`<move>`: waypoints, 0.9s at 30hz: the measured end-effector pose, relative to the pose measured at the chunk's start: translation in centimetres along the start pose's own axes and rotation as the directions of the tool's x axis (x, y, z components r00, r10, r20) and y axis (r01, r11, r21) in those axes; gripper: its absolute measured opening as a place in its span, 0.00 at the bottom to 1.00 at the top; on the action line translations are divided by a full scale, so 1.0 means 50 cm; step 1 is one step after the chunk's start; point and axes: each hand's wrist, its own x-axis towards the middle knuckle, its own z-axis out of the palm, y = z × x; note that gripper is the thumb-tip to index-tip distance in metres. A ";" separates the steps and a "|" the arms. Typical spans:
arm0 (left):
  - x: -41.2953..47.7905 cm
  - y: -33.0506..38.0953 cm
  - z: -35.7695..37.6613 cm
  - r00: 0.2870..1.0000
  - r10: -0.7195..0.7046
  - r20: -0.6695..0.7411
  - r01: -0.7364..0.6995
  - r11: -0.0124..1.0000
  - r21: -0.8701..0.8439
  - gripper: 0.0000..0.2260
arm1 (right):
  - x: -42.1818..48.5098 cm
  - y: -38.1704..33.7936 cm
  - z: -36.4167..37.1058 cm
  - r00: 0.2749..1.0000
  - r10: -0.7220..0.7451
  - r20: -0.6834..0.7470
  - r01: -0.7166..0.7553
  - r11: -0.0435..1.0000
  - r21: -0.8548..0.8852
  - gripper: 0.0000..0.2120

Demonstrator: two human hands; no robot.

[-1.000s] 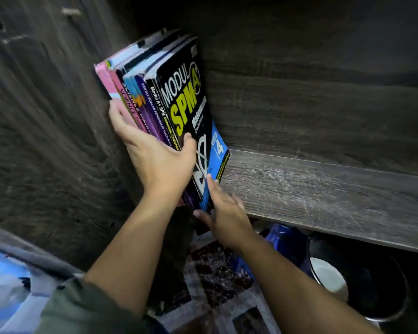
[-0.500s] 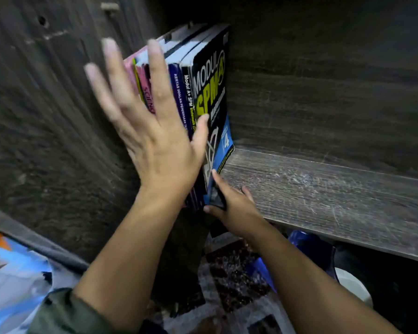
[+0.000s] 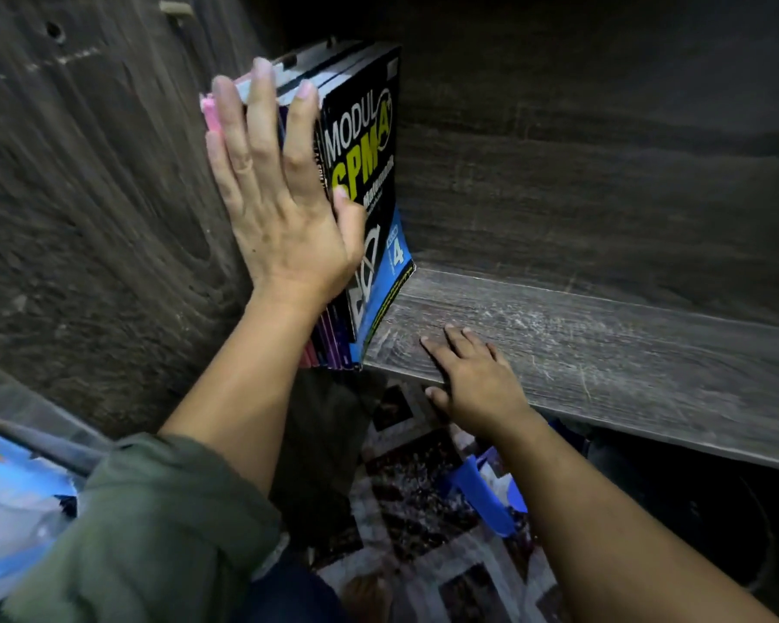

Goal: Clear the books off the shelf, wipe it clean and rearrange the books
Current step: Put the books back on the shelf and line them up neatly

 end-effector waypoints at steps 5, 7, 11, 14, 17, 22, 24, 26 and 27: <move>-0.053 0.046 -0.036 1.000 -0.011 0.013 0.012 0.997 -0.078 0.37 | -0.025 0.036 -0.027 0.998 0.048 0.030 -0.047 0.998 -0.037 0.36; -0.088 0.055 -0.033 0.995 0.049 0.090 -0.043 0.997 -0.065 0.36 | -0.036 0.050 -0.037 0.998 0.059 0.020 -0.057 0.997 -0.055 0.37; -0.126 0.031 -0.001 0.926 -0.024 0.376 -0.014 0.995 0.100 0.41 | -0.065 0.086 -0.050 0.989 0.148 0.027 -0.144 0.984 -0.101 0.39; -0.128 0.043 0.000 0.896 -0.082 0.437 0.017 0.988 0.151 0.41 | -0.087 0.116 -0.056 0.977 0.179 0.113 -0.172 0.983 -0.064 0.36; -0.131 0.100 -0.026 0.882 -0.160 0.443 0.126 0.986 0.105 0.41 | -0.113 0.134 -0.084 0.978 0.184 0.103 -0.182 0.983 -0.024 0.35; -0.148 0.221 -0.063 0.827 -0.015 0.562 0.044 0.998 -0.038 0.37 | -0.202 0.180 -0.187 0.961 0.278 0.003 -0.278 0.960 0.033 0.32; -0.156 0.281 -0.074 0.724 0.081 0.685 0.015 0.991 -0.132 0.31 | -0.267 0.211 -0.225 0.939 0.345 -0.015 -0.343 0.937 0.068 0.30; -0.170 0.353 -0.087 0.574 0.200 0.794 0.016 0.967 -0.254 0.26 | -0.350 0.243 -0.248 0.909 0.416 -0.021 -0.413 0.907 0.082 0.29; -0.181 0.391 -0.093 0.503 0.278 0.818 -0.001 0.947 -0.321 0.25 | -0.399 0.259 -0.253 0.892 0.452 -0.022 -0.449 0.890 0.082 0.28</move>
